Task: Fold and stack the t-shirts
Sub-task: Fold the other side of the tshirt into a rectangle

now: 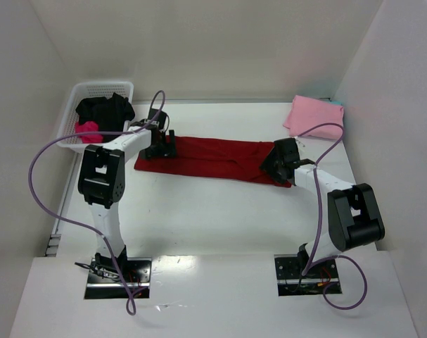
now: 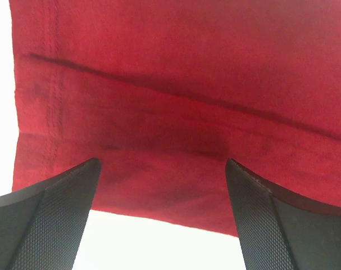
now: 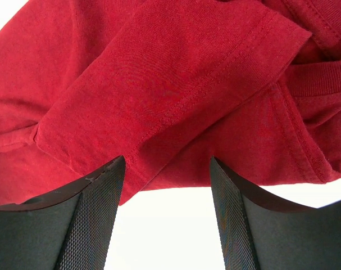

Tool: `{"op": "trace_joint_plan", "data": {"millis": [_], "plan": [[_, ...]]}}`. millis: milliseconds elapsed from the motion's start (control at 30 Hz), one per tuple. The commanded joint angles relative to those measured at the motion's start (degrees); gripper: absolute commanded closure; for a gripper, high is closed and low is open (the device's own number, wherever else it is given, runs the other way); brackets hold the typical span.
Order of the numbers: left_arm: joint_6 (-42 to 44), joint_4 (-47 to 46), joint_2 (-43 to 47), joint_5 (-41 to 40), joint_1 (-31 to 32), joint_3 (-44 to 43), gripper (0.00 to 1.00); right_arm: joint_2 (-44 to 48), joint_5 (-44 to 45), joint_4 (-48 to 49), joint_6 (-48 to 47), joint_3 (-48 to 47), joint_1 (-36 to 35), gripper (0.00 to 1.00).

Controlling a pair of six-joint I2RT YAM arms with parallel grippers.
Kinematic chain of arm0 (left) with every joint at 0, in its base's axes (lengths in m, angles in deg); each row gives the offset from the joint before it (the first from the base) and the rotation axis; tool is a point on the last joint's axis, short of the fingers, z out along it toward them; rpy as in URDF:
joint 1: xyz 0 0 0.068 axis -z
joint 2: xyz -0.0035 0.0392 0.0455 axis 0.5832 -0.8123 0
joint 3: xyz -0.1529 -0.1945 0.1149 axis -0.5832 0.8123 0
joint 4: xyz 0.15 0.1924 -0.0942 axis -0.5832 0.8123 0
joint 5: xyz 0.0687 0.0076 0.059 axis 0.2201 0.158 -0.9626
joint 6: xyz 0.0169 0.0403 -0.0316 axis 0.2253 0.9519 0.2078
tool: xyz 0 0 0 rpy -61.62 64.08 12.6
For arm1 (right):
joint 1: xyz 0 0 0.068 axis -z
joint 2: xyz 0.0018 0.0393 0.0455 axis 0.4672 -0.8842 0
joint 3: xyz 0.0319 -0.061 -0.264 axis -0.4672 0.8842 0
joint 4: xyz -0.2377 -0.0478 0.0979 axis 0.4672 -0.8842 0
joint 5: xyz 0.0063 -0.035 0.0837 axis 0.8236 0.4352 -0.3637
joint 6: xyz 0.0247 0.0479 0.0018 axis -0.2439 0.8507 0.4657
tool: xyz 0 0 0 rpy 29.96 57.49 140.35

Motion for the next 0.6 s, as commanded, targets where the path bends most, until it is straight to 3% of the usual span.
{"op": "trace_joint_plan", "data": {"millis": [0,567], "plan": [[0.5,-1.6,-1.4,-2.6,0.0,-3.5,0.01,-0.2,2.0,1.6,0.0,-2.1,-0.6,0.32],[1.7,-5.6,-7.1,-6.0,-1.0,-9.1,0.01,1.9,4.2,0.6,1.0,-1.6,-0.6,0.31]]}}
